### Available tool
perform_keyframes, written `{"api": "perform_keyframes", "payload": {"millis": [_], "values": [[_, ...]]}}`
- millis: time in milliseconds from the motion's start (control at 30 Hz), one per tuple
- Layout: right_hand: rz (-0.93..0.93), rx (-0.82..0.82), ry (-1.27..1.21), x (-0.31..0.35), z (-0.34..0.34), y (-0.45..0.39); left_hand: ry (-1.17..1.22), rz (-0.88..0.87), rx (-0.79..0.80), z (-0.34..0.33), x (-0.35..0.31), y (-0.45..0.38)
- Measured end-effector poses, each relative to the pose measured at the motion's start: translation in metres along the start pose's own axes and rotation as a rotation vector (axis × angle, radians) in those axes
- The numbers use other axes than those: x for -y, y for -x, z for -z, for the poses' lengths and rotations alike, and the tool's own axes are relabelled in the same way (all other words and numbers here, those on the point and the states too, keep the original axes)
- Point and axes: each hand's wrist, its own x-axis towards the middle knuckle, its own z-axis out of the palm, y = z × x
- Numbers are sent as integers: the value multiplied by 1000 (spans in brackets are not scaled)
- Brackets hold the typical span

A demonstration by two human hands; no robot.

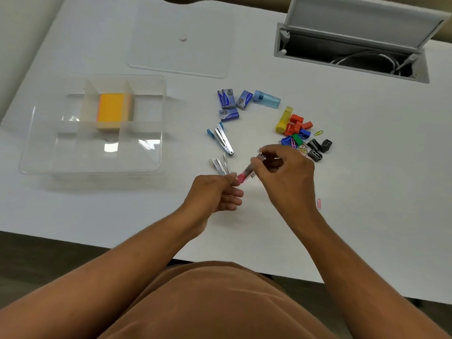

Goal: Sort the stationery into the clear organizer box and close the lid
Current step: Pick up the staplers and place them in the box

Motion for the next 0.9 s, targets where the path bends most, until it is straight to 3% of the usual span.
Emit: {"api": "perform_keyframes", "payload": {"millis": [100, 200, 367, 500, 667, 767, 900], "values": [[88, -28, -108, 13, -3, 5, 305, 88, 145, -6, -15, 0], [149, -22, -166, 20, -16, 19, 461, 24, 106, -8, -26, -2], [171, 111, -220, 15, -41, 39, 129, -199, -212, 9, -30, -3], [43, 167, -163, 4, -61, 32, -18, -337, -379, 30, -26, -6], [29, 255, 118, -7, -94, 12, 13, -378, -274, 44, -23, -2], [22, 255, 141, -10, -100, 6, -19, -353, -202, 51, -23, 0], [-111, 253, 43, -7, -96, 1, -142, -315, -241, 67, -24, 1]]}}
